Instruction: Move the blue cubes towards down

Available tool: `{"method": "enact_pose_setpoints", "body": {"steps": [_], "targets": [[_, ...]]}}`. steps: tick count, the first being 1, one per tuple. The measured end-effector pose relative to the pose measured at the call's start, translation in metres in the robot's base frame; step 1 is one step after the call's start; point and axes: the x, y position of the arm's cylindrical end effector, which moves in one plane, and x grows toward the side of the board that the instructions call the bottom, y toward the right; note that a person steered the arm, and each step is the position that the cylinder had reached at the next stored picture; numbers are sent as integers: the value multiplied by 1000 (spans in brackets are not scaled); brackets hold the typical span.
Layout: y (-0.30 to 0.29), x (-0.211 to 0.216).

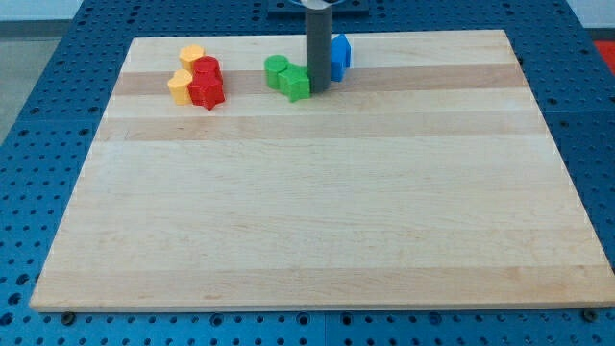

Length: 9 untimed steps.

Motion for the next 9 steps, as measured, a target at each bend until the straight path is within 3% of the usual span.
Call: {"method": "enact_pose_setpoints", "body": {"steps": [1, 3, 5, 6, 7, 9], "targets": [[0, 0], [81, 1], [73, -98], [34, -109], [27, -108], [71, -81]]}}
